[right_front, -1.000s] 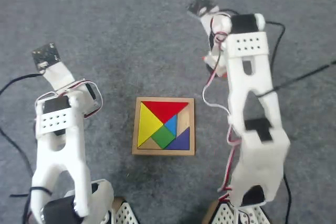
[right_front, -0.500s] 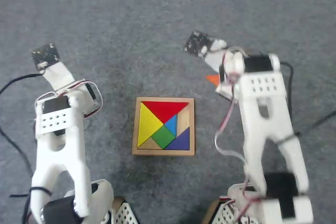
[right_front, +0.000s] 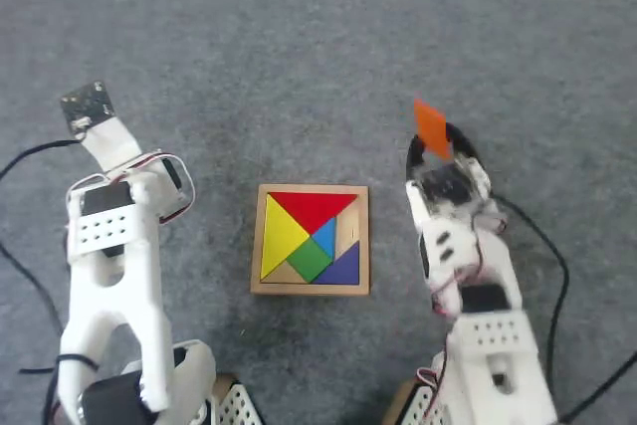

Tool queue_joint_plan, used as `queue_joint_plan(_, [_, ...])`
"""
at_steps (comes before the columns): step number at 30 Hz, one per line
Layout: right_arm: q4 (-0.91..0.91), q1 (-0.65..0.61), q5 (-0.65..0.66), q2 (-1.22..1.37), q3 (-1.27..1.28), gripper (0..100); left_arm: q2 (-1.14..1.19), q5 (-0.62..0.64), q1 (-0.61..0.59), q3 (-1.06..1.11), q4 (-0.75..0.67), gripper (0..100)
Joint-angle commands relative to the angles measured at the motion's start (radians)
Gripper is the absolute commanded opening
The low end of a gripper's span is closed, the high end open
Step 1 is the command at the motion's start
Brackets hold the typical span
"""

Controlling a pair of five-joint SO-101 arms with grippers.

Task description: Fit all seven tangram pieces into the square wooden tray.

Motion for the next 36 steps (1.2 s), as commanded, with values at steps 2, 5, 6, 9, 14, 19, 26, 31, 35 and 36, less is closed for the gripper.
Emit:
queue_joint_plan(2, [-0.054, -0.024, -0.061, -0.127, 0.149, 0.9, -0.035, -0.011, 0.002, -0.007, -0.026, 3])
queue_joint_plan(5, [0.008, -0.016, -0.044, -0.143, 0.164, 0.9, -0.034, -0.011, 0.002, -0.007, -0.026, 3])
queue_joint_plan(6, [0.027, -0.018, -0.043, -0.143, 0.166, 0.9, -0.034, -0.011, 0.002, -0.007, -0.026, 3])
queue_joint_plan(9, [0.081, -0.025, -0.048, -0.143, 0.166, 0.9, -0.034, -0.011, 0.002, -0.007, -0.026, 3])
queue_joint_plan(14, [0.14, -0.027, -0.051, -0.143, 0.166, 1.0, -0.032, -0.011, 0.002, -0.005, -0.025, 3])
queue_joint_plan(19, [0.179, -0.027, -0.08, -0.143, 0.167, 8.5, -0.032, -0.011, 0.002, -0.005, -0.025, 3])
queue_joint_plan(26, [0.189, -0.027, -0.238, -0.145, 0.15, 32.2, -0.031, -0.011, 0.002, -0.005, -0.025, 3])
queue_joint_plan(31, [0.191, -0.018, -0.238, -0.145, 0.103, 29.2, -0.031, -0.011, 0.002, -0.005, -0.026, 3])
queue_joint_plan(35, [0.191, -0.018, -0.239, -0.145, 0.055, 26.7, -0.031, -0.011, 0.002, -0.005, -0.026, 3])
queue_joint_plan(36, [0.191, -0.016, -0.241, -0.145, 0.044, 26.4, -0.031, -0.011, 0.002, -0.007, -0.026, 3])
